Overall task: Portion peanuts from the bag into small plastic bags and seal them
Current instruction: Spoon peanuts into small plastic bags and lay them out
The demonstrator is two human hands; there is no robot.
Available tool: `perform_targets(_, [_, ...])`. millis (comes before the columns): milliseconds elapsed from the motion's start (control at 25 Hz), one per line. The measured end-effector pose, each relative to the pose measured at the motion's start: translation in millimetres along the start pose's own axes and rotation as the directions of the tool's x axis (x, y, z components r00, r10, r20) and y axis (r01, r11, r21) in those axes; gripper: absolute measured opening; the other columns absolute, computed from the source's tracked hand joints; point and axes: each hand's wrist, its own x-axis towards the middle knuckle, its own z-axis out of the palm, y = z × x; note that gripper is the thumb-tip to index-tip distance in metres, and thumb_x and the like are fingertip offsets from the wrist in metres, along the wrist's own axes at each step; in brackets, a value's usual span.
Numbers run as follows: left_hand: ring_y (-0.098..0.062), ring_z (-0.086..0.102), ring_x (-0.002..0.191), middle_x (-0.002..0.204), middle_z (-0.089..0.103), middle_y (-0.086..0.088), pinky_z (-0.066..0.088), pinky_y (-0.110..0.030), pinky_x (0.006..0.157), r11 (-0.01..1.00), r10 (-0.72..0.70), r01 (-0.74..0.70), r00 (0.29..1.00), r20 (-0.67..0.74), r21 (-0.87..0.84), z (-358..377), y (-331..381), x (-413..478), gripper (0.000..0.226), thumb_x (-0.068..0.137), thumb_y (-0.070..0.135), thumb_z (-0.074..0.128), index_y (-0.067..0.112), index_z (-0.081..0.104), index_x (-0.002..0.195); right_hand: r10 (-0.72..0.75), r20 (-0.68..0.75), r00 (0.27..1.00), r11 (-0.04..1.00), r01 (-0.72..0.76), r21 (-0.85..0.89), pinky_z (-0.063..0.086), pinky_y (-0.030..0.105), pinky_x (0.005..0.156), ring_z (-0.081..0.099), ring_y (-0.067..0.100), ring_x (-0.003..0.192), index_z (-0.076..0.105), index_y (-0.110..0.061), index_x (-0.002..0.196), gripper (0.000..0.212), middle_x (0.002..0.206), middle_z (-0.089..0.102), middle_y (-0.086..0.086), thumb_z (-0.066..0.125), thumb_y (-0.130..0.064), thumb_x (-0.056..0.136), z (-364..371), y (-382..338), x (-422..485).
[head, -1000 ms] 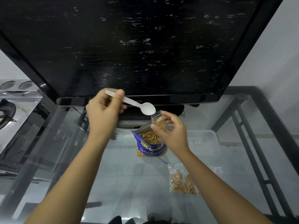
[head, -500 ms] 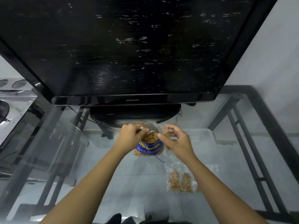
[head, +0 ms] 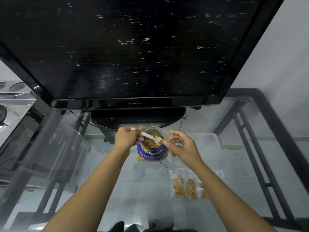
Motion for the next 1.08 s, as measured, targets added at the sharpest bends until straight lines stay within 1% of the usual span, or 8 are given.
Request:
perform_targets(80, [-0.003, 0.059, 0.041, 0.064, 0.067, -0.009, 0.04, -0.012, 0.037, 0.996, -0.052, 0.053, 0.999, 0.016, -0.076, -3, 0, 4, 0.016, 0.089, 0.014, 0.059, 0.0, 0.065, 0.092, 0.003, 0.006, 1.0, 1.0, -0.003, -0.006, 0.048, 0.009, 0.072, 0.059, -0.001, 0.096, 0.059, -0.022, 0.115, 0.044, 0.104, 0.065, -0.009, 0.075, -0.029, 0.075, -1, -1, 0])
perform_targets(280, [-0.002, 0.055, 0.036, 0.043, 0.063, 0.001, 0.038, -0.011, 0.034, 0.973, -0.131, 0.139, 0.99, 0.055, -0.182, -5, 4, 5, 0.01, 0.089, 0.011, 0.058, 0.002, 0.063, 0.087, 0.016, 0.018, 1.0, 1.0, -0.015, -0.011, 0.049, 0.011, 0.075, 0.06, -0.001, 0.096, 0.058, -0.023, 0.116, 0.044, 0.103, 0.065, -0.012, 0.075, -0.029, 0.075, -4, -1, -1])
perform_targets(400, [-0.003, 0.055, 0.035, 0.043, 0.064, 0.001, 0.038, -0.011, 0.033, 0.959, -0.166, 0.177, 0.984, 0.069, -0.22, -8, 6, 7, 0.01, 0.089, 0.012, 0.058, 0.003, 0.063, 0.085, 0.023, 0.026, 0.999, 1.0, -0.023, -0.012, 0.05, 0.014, 0.08, 0.061, 0.001, 0.097, 0.058, -0.026, 0.114, 0.042, 0.103, 0.066, -0.012, 0.074, -0.03, 0.075, -6, -1, -1])
perform_targets(680, [-0.003, 0.053, 0.032, 0.04, 0.061, 0.0, 0.038, -0.009, 0.033, 0.926, -0.197, 0.21, 0.978, 0.075, -0.314, -16, 7, 15, 0.008, 0.09, 0.009, 0.057, 0.002, 0.058, 0.085, 0.007, -0.004, 1.0, 1.0, -0.007, -0.028, 0.05, 0.01, 0.069, 0.059, 0.002, 0.097, 0.056, -0.027, 0.115, 0.043, 0.106, 0.064, -0.008, 0.074, -0.029, 0.076, -11, -11, 2])
perform_targets(800, [-0.002, 0.052, 0.033, 0.041, 0.06, 0.0, 0.037, -0.009, 0.032, 0.907, -0.221, 0.234, 0.972, 0.078, -0.35, -24, 3, 21, 0.009, 0.09, 0.009, 0.057, 0.004, 0.057, 0.082, -0.024, -0.028, 0.999, 0.994, 0.02, -0.111, 0.05, 0.01, 0.07, 0.058, 0.002, 0.097, 0.057, -0.029, 0.116, 0.047, 0.105, 0.063, -0.009, 0.076, -0.032, 0.073, -16, -15, 6])
perform_targets(880, [-0.003, 0.051, 0.033, 0.041, 0.06, 0.001, 0.038, -0.01, 0.032, 0.897, -0.234, 0.245, 0.969, 0.073, -0.369, -31, 1, 24, 0.011, 0.09, 0.01, 0.057, 0.005, 0.056, 0.08, -0.054, -0.029, 0.998, 0.975, 0.047, -0.217, 0.049, 0.012, 0.072, 0.057, 0.002, 0.096, 0.057, -0.028, 0.117, 0.051, 0.106, 0.061, -0.01, 0.078, -0.035, 0.071, -17, -18, 8])
perform_targets(1000, [-0.002, 0.052, 0.032, 0.04, 0.058, 0.002, 0.038, -0.009, 0.032, 0.887, -0.234, 0.233, 0.971, 0.048, -0.399, -41, 7, 24, 0.012, 0.09, 0.009, 0.056, 0.006, 0.057, 0.079, -0.154, 0.006, 0.988, 0.873, 0.139, -0.467, 0.048, 0.019, 0.077, 0.058, 0.007, 0.092, 0.059, -0.022, 0.117, 0.057, 0.104, 0.058, -0.009, 0.079, -0.041, 0.068, -14, -21, 12])
perform_targets(1080, [-0.002, 0.051, 0.032, 0.043, 0.059, 0.002, 0.037, -0.008, 0.033, 0.887, -0.196, 0.189, 0.98, 0.026, -0.421, -47, 20, 20, 0.012, 0.091, 0.009, 0.055, 0.007, 0.058, 0.079, -0.188, 0.046, 0.981, 0.807, 0.181, -0.562, 0.049, 0.026, 0.082, 0.057, 0.01, 0.093, 0.059, -0.021, 0.119, 0.059, 0.104, 0.058, -0.007, 0.077, -0.045, 0.068, -7, -26, 14])
